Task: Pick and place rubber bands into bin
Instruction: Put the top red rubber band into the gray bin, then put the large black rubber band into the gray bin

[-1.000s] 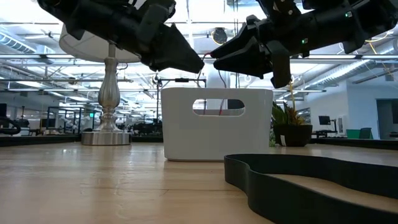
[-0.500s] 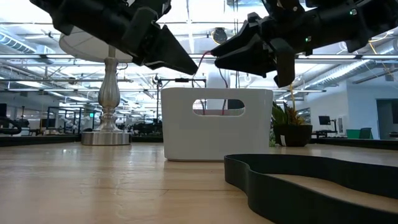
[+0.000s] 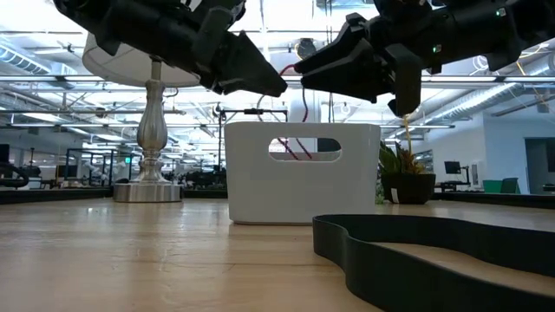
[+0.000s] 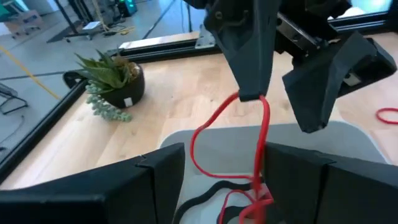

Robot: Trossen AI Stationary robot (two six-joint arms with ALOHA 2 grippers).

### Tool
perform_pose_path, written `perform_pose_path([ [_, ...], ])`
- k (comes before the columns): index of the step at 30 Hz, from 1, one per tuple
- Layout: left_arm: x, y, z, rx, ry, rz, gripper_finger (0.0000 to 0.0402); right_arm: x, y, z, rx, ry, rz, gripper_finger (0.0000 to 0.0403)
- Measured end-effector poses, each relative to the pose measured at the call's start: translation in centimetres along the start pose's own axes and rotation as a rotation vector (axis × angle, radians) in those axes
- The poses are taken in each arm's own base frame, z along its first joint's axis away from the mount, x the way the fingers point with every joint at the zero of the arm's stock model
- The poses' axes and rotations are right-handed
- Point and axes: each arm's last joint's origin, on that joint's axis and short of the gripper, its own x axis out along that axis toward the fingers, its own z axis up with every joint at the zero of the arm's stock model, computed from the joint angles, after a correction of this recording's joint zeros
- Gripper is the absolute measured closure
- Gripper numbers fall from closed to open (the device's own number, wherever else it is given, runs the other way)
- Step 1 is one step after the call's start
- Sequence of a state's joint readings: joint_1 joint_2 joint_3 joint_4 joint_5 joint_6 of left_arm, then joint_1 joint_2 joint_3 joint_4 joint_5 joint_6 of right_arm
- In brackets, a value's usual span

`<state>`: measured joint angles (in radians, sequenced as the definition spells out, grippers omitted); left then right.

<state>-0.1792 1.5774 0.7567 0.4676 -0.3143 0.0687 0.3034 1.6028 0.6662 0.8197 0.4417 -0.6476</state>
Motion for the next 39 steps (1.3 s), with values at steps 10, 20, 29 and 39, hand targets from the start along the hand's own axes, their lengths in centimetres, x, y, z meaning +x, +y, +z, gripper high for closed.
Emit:
perform_pose_path([
  [10, -0.5, -1.5, -0.1, 0.089, 0.004, -0.07, 0.0319, 0.1, -0.3, 0.0, 0.011, -0.004, -0.016, 0.0204],
  [20, -0.1, -2.5, -1.3, 0.138, 0.07, -0.103, 0.0395, 0.2, -0.8, 0.2, 0.039, -0.036, -0.057, 0.0204],
  [29, 1.7, -2.0, -3.1, 0.052, 0.112, -0.06, 0.0369, 0.2, -0.8, 0.2, 0.033, -0.02, -0.075, 0.0204],
  [39, 1.3, -1.9, -2.0, 0.056, 0.043, -0.063, 0.0213, 0.1, -0.6, -0.2, 0.029, 0.025, -0.045, 0.0204],
])
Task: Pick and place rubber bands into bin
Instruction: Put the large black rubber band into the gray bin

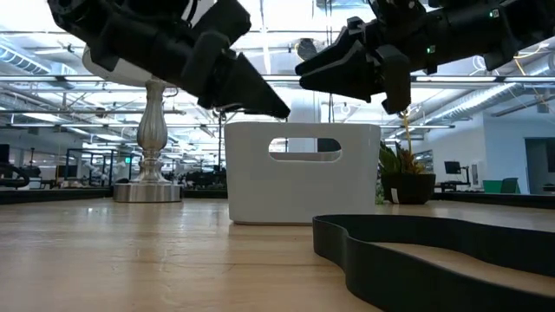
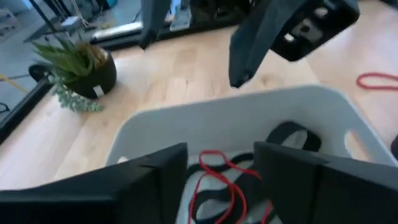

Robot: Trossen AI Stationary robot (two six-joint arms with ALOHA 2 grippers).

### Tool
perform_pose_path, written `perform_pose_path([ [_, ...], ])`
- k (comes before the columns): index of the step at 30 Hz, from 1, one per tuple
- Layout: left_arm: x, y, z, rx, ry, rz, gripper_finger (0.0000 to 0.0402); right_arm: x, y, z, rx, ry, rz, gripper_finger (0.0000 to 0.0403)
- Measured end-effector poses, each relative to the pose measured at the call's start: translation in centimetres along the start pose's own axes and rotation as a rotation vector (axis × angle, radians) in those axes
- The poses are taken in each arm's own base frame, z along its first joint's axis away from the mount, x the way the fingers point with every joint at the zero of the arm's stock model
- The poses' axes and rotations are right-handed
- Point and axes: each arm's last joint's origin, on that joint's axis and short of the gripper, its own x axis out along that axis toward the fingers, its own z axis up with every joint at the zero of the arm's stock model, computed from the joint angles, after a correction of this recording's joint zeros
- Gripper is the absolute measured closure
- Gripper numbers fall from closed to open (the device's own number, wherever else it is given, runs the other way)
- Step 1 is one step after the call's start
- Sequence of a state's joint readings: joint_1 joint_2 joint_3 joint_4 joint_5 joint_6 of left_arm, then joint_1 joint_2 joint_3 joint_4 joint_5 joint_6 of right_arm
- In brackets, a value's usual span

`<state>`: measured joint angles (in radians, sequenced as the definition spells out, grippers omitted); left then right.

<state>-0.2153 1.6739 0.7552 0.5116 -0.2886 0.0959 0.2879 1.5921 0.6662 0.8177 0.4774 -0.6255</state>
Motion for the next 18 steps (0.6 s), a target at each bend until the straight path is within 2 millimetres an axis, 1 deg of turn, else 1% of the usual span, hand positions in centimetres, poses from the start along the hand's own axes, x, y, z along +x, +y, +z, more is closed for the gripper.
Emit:
perform_pose_path([
  [3, -0.2, 0.0, 0.4, 0.007, -0.019, 0.0, 0.0173, -0.5, -0.2, 0.3, 0.018, 0.016, 0.018, 0.0206],
  [5, -0.8, -0.3, 0.6, 0.034, -0.008, -0.007, 0.0154, -1.2, -0.5, 0.6, 0.031, 0.039, 0.038, 0.0216],
  [7, -1.4, -0.7, 1.3, 0.059, -0.032, -0.021, 0.0145, -2.2, -0.8, 1.0, 0.041, 0.065, 0.059, 0.0238],
  [9, -2.5, -1.2, 1.8, 0.096, -0.019, -0.035, 0.0147, -3.3, -1.3, 1.5, 0.057, 0.077, 0.088, 0.027],
  [12, -4.1, -1.9, 2.8, 0.117, -0.037, -0.034, 0.017, -5.3, -2.3, 2.3, 0.091, 0.068, 0.144, 0.0329],
  [15, -6.2, -2.4, 3.6, 0.144, -0.025, -0.005, 0.0216, -7.2, -3.6, 2.9, 0.144, 0.031, 0.204, 0.0386],
  [16, -6.8, -2.4, 3.9, 0.148, -0.025, 0.013, 0.0238, -7.8, -4.0, 2.9, 0.162, 0.016, 0.217, 0.0394],
  [18, -8.1, -2.3, 4.1, 0.166, -0.004, 0.058, 0.0282, -8.8, -5.0, 2.8, 0.21, -0.019, 0.223, 0.0392],
])
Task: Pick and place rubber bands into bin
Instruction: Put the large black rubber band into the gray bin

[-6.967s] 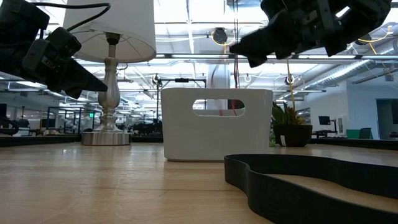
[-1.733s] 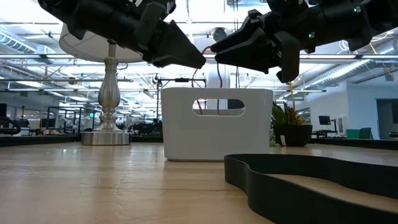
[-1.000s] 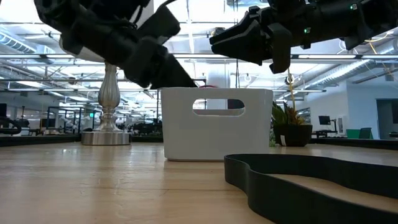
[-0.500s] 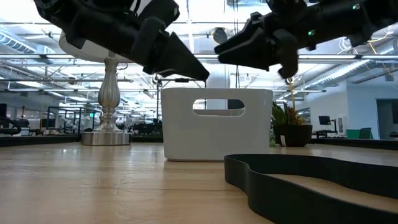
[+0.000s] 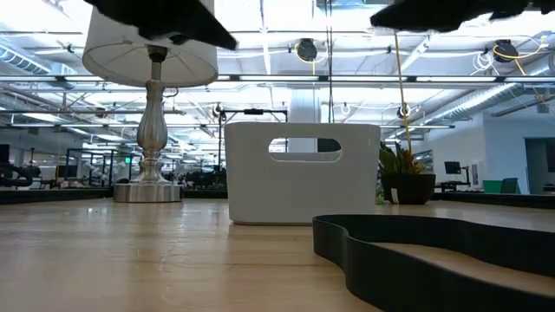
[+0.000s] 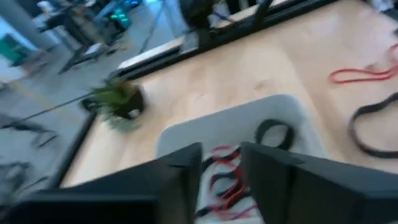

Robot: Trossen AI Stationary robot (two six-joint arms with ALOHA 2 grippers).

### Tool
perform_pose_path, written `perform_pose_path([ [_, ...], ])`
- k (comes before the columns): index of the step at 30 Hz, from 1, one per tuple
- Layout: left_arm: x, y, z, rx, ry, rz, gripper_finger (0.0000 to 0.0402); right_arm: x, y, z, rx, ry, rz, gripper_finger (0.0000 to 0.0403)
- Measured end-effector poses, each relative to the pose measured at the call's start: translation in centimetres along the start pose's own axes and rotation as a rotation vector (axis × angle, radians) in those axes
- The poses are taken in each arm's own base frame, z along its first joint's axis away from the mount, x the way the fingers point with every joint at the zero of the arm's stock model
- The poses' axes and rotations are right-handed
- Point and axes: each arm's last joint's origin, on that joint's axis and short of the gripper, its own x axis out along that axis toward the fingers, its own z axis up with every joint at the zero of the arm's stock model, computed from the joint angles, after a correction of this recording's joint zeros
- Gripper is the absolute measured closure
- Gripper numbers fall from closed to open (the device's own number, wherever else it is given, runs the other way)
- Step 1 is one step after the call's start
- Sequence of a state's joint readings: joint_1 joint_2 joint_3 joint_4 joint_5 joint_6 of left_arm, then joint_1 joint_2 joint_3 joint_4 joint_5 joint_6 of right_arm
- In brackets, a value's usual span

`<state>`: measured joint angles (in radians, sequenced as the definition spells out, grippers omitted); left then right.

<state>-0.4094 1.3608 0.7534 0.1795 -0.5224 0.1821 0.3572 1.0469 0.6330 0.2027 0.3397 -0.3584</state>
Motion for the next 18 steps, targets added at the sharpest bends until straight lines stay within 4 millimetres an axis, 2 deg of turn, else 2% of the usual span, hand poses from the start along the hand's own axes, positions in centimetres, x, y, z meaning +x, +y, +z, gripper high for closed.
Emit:
perform_pose_path([
  [3, -1.4, 0.6, 0.4, -0.012, -0.046, 0.031, 0.0353, -1.7, -1.0, -0.6, 0.074, -0.06, 0.039, 0.0394],
  [5, -2.3, 1.0, -0.1, -0.009, -0.067, 0.025, 0.0388, -2.7, -1.4, -1.3, 0.12, -0.104, 0.081, 0.04],
  [10, -3.3, 1.3, -1.4, -0.101, -0.197, 0.022, 0.0395, -4.8, -1.6, -3.6, 0.224, -0.196, 0.065, 0.0401],
  [13, -3.3, 1.0, -2.9, -0.128, -0.173, 0.009, 0.0396, -5.6, -1.2, -5.0, 0.258, -0.252, 0.048, 0.0402],
  [18, -3.0, 0.5, -4.0, -0.174, -0.153, -0.001, 0.0398, -6.2, -0.3, -8.0, 0.286, -0.258, 0.002, 0.0402],
])
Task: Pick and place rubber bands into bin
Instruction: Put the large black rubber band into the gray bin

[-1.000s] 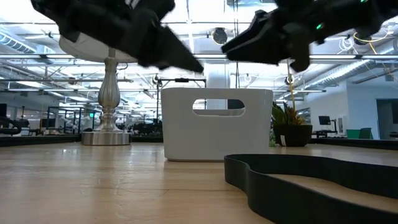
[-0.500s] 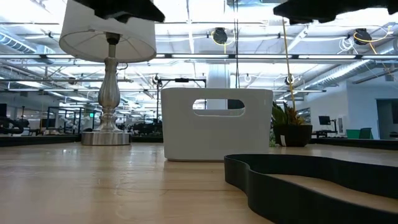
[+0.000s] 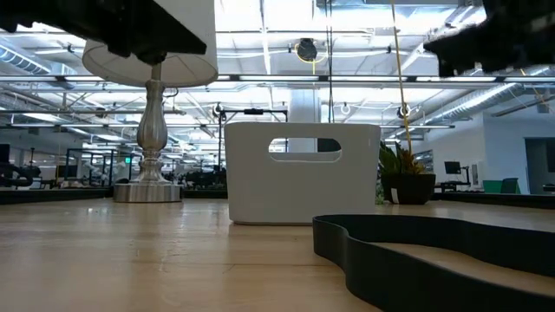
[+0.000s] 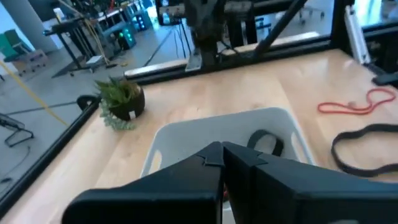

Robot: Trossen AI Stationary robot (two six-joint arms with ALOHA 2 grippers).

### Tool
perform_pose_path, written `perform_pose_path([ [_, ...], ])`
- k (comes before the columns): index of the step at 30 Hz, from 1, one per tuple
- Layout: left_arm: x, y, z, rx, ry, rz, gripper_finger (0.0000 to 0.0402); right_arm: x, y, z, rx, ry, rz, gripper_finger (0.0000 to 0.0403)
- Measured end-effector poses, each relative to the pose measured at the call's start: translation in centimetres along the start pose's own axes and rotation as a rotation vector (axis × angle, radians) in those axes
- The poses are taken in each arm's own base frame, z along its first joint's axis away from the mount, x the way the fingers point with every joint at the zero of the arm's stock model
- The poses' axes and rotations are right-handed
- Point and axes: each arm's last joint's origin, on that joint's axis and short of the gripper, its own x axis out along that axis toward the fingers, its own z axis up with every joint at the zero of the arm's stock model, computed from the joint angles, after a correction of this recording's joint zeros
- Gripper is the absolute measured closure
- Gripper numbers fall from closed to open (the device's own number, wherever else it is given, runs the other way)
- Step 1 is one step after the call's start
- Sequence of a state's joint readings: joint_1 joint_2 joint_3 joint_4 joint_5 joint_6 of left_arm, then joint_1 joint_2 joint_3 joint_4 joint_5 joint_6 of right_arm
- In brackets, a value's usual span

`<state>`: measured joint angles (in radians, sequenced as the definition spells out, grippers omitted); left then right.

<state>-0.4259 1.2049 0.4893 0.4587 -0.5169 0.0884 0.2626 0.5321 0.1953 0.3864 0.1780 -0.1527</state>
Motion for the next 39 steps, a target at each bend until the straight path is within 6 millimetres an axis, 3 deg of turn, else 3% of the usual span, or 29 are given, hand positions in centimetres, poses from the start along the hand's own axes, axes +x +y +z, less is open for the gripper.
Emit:
perform_pose_path([
  [4, -0.2, -0.3, 0.3, -0.01, -0.02, -0.012, 0.0397, -0.7, -0.1, -1.6, 0.008, -0.007, -0.027, 0.0402],
  [9, -0.3, -0.6, 0.4, -0.043, -0.029, -0.025, 0.0398, -1.3, -0.4, -1.7, 0.017, -0.026, -0.041, 0.0402],
  [14, 0.8, -1.5, -0.5, -0.071, 0.017, -0.048, 0.0399, -1.7, -0.6, -1.6, 0.017, -0.047, -0.017, 0.0402],
  [18, 3.7, -3.4, 0.3, -0.067, 0.087, -0.093, 0.04, -1.8, -0.7, -1.8, 0.018, -0.028, -0.017, 0.0402],
  [23, 8.6, -7.0, 2.0, 0.021, 0.228, -0.206, 0.0398, -1.8, -0.7, -1.8, 0.02, -0.03, -0.023, 0.0402],
  [27, 11.3, -9.8, 3.1, 0.076, 0.314, -0.325, 0.0389, -1.8, -0.7, -1.8, 0.045, -0.026, -0.02, 0.0402],
  [33, 12.3, -13.3, 4.2, 0.244, 0.449, -0.479, 0.0358, -1.8, -0.7, -1.9, 0.068, -0.017, -0.017, 0.0401],
  [39, 13.3, -15.0, 4.3, 0.378, 0.444, -0.43, 0.0277, -1.8, -0.7, -1.9, 0.102, -0.015, -0.014, 0.0401],
])
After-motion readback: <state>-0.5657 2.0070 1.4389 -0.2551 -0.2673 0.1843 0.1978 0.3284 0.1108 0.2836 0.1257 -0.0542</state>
